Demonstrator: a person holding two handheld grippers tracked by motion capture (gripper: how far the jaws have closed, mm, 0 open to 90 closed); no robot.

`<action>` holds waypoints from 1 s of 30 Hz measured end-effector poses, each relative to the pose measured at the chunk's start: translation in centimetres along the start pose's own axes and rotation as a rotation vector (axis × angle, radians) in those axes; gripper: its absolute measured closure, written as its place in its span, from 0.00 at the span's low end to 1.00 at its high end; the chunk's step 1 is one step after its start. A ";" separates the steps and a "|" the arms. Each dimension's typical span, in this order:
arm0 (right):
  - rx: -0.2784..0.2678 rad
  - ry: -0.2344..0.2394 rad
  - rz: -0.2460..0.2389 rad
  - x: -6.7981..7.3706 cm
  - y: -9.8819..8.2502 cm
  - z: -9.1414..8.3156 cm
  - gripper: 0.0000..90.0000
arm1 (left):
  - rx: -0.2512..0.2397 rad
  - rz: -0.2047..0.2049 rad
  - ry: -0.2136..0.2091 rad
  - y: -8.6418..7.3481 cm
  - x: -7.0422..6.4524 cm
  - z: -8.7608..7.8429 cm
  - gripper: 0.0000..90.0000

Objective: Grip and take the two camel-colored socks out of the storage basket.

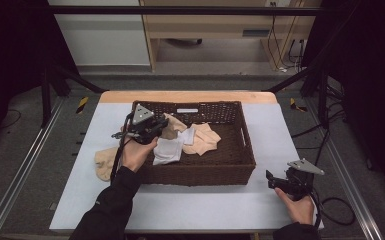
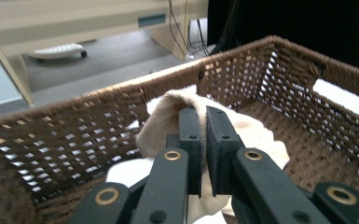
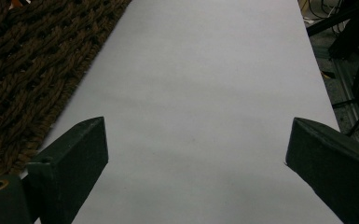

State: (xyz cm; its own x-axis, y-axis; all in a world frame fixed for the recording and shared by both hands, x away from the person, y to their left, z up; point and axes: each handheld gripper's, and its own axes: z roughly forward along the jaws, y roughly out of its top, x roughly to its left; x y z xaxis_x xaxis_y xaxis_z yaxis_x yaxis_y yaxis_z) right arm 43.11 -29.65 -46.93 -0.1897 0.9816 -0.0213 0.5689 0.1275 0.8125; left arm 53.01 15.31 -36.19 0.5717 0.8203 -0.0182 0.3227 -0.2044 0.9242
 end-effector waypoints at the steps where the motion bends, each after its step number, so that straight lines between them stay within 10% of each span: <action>1: 0.000 0.000 0.000 0.0 0.0 0.0 0.07 | 0.000 0.000 0.000 0.0 0.0 0.0 0.95; 30: 0.003 -0.003 0.003 0.0 0.0 0.0 0.07 | -0.207 -0.025 -0.010 4.0 0.6 -8.5 0.95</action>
State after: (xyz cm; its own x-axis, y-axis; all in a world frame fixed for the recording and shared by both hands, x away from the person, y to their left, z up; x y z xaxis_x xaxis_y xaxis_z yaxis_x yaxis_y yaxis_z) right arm 43.06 -29.63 -46.92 -0.1860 0.9823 -0.0206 0.5717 0.1253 0.8108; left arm 48.25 19.54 -29.28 0.5737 0.8179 -0.0448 0.1751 -0.0690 0.9821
